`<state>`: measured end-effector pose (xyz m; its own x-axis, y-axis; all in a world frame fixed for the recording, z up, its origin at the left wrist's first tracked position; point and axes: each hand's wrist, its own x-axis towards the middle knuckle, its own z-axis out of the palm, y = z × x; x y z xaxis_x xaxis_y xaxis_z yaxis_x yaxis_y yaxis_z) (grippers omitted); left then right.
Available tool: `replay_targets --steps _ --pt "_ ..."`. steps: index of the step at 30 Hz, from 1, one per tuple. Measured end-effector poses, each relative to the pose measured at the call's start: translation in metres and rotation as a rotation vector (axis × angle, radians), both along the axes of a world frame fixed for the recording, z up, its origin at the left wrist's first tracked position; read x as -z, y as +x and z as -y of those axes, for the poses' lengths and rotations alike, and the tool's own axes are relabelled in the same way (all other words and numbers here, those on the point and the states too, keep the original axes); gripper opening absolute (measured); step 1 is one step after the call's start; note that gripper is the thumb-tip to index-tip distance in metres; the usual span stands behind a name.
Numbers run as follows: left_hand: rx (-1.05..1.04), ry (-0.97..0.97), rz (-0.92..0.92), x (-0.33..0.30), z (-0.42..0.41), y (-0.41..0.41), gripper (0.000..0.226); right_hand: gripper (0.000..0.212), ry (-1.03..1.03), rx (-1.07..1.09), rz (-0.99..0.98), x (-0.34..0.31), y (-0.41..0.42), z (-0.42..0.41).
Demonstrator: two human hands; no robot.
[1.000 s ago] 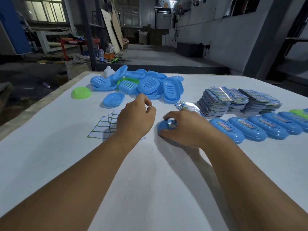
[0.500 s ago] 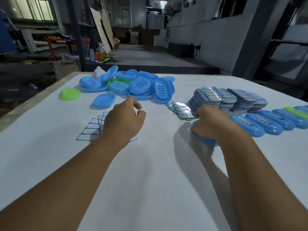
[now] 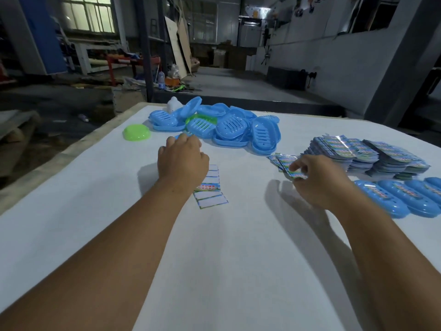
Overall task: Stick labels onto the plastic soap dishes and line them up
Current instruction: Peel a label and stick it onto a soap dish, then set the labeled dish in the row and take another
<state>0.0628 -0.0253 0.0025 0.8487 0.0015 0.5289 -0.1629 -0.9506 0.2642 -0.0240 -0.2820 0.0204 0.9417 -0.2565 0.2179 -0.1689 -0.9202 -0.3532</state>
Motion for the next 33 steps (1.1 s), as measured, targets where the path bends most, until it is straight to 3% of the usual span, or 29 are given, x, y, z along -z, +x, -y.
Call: replay_targets --steps 7,15,18,20,26,29,33 --pt "-0.076 0.025 -0.266 0.010 -0.025 0.021 0.041 0.020 0.022 -0.226 0.110 0.012 0.012 -0.026" --pt "-0.078 -0.026 -0.046 0.001 -0.019 0.017 0.021 0.015 0.102 -0.313 0.225 0.017 0.020 -0.039" --pt "0.036 -0.214 0.140 -0.006 -0.013 0.008 0.018 0.022 0.153 -0.310 0.282 0.019 0.019 -0.044" --pt "0.146 -0.386 0.155 -0.011 -0.008 0.000 0.016 0.030 0.190 -0.324 0.337 0.019 0.018 -0.047" --pt "0.367 -1.135 -0.299 -0.022 0.018 -0.017 0.019 0.066 0.225 -0.435 0.412 0.015 0.014 -0.054" --pt "0.432 -1.274 -0.491 -0.021 0.026 -0.027 0.024 0.073 0.219 -0.487 0.367 0.013 0.011 -0.053" --pt "0.413 -1.401 -0.636 -0.023 0.029 -0.033 0.020 0.063 0.188 -0.489 0.302 0.015 0.009 -0.053"
